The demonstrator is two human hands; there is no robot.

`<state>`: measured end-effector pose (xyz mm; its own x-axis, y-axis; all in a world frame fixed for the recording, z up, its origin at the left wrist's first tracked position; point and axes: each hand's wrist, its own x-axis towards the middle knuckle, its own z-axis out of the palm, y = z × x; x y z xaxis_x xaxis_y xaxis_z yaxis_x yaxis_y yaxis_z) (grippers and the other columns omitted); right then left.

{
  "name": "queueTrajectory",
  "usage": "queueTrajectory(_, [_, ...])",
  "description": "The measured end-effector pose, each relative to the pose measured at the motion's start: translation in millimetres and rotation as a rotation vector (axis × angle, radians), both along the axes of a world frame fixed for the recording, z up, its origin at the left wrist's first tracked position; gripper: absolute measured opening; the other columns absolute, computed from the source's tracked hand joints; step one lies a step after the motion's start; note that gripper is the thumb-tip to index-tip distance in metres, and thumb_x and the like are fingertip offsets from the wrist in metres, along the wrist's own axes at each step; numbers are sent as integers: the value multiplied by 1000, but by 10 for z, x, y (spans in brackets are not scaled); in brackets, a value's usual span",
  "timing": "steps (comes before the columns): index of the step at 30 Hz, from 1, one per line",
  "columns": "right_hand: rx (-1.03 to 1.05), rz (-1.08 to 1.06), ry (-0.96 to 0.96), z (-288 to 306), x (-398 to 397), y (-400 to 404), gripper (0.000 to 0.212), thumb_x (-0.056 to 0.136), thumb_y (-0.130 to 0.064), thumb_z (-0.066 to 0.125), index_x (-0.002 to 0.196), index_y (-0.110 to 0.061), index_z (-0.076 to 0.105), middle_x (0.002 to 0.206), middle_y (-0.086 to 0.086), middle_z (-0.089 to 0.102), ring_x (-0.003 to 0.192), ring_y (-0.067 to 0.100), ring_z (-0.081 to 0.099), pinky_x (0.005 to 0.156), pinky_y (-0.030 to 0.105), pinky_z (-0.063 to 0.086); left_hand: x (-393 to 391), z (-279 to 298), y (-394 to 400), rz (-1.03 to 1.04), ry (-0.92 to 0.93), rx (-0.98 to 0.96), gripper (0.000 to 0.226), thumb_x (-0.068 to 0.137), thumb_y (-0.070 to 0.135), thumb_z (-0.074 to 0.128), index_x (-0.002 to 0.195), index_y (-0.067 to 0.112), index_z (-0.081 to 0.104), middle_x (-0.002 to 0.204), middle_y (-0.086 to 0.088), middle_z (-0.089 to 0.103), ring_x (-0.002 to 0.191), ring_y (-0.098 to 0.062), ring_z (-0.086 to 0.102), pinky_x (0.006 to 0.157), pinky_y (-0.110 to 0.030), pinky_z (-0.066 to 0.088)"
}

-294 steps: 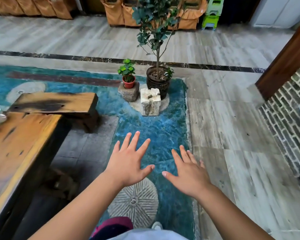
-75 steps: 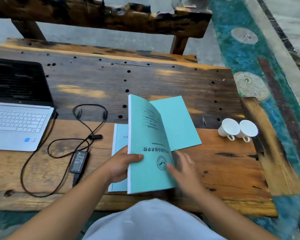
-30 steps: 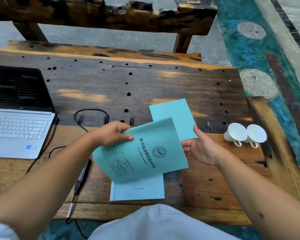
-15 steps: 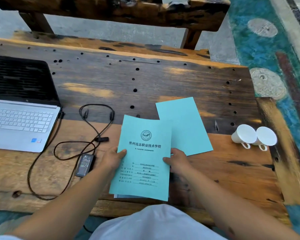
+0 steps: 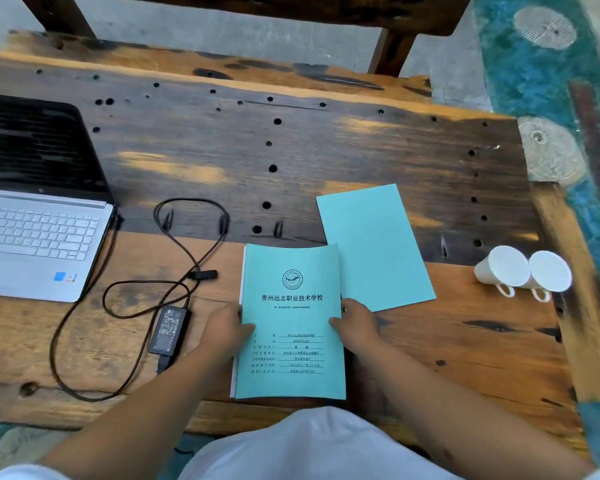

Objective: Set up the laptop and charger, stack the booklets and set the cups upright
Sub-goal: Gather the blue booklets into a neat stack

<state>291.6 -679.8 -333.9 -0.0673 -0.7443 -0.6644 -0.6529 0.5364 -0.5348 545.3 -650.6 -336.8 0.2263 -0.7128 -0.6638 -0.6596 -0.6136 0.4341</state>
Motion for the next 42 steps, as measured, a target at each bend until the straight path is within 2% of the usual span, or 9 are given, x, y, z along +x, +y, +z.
queueTrajectory(5, [64, 40, 99, -5, -220, -54, 12, 86, -34, 65, 90, -24, 61, 87, -2, 68, 78, 18, 67, 64, 27, 47, 5, -40, 49, -29, -85, 9, 62, 78, 23, 72, 132, 23, 42, 126, -3, 50, 110, -26, 55, 86, -44, 54])
queueTrajectory(8, [87, -146, 164, -62, -414, -55, 17, 85, -29, 66, 78, -20, 55, 84, 5, 67, 82, 28, 66, 64, 34, 48, -26, -11, 50, -140, -203, -32, 75, 77, 26, 71, 141, 28, 30, 144, -5, 33, 124, -28, 42, 89, -42, 49])
queueTrajectory(11, [115, -477, 66, -85, -521, -44, 16, 83, -20, 68, 77, -19, 53, 88, 12, 63, 83, 32, 58, 74, 51, 50, -148, 1, 17, -413, -332, -103, 93, 80, 37, 69, 152, 28, 10, 161, -6, 8, 144, -32, 15, 110, -48, 29])
queueTrajectory(14, [104, -649, 41, -56, -551, -77, 19, 83, -19, 69, 97, -15, 58, 96, 12, 64, 90, 33, 61, 80, 47, 53, -320, -47, -26, -649, -327, -122, 102, 83, 50, 66, 155, 31, -4, 164, -4, -13, 150, -31, -5, 117, -50, 15])
queueTrajectory(21, [268, -1220, -423, -12, -310, -229, 35, 92, -5, 61, 127, -5, 52, 122, 15, 56, 120, 29, 56, 102, 39, 48, -593, -232, -122, -835, -300, -4, 114, 78, 61, 68, 151, 38, -16, 160, -1, -31, 148, -33, -23, 116, -61, 0])
queueTrajectory(27, [344, -1465, -533, -119, -283, -271, 21, 92, -14, 65, 111, -7, 58, 91, 7, 56, 76, 14, 55, 83, 29, 45, -593, -277, -148, -846, -302, 30, 115, 77, 62, 69, 151, 39, -16, 160, -1, -31, 147, -33, -25, 115, -63, -2])
queueTrajectory(30, [332, -1517, -607, -187, -290, -230, 15, 92, -19, 67, 101, -8, 61, 87, 2, 57, 75, 12, 56, 91, 28, 43, -595, -274, -139, -841, -301, 32, 115, 77, 61, 69, 150, 40, -18, 159, 0, -32, 147, -33, -26, 115, -62, -3])
queueTrajectory(36, [325, -1440, -663, -159, -299, -275, 24, 90, -22, 70, 109, -9, 62, 101, 6, 68, 89, 15, 65, 69, 26, 51, -596, -264, -145, -839, -299, 47, 115, 78, 61, 68, 149, 40, -20, 159, 0, -34, 146, -32, -28, 115, -62, -4])
queueTrajectory(42, [143, -1410, -624, 23, -502, -428, 21, 95, -6, 60, 116, -12, 59, 101, 4, 68, 76, 18, 66, 43, 21, 53, -593, -252, -145, -845, -300, 40, 115, 78, 62, 67, 149, 41, -21, 159, 0, -34, 146, -33, -28, 116, -62, -3])
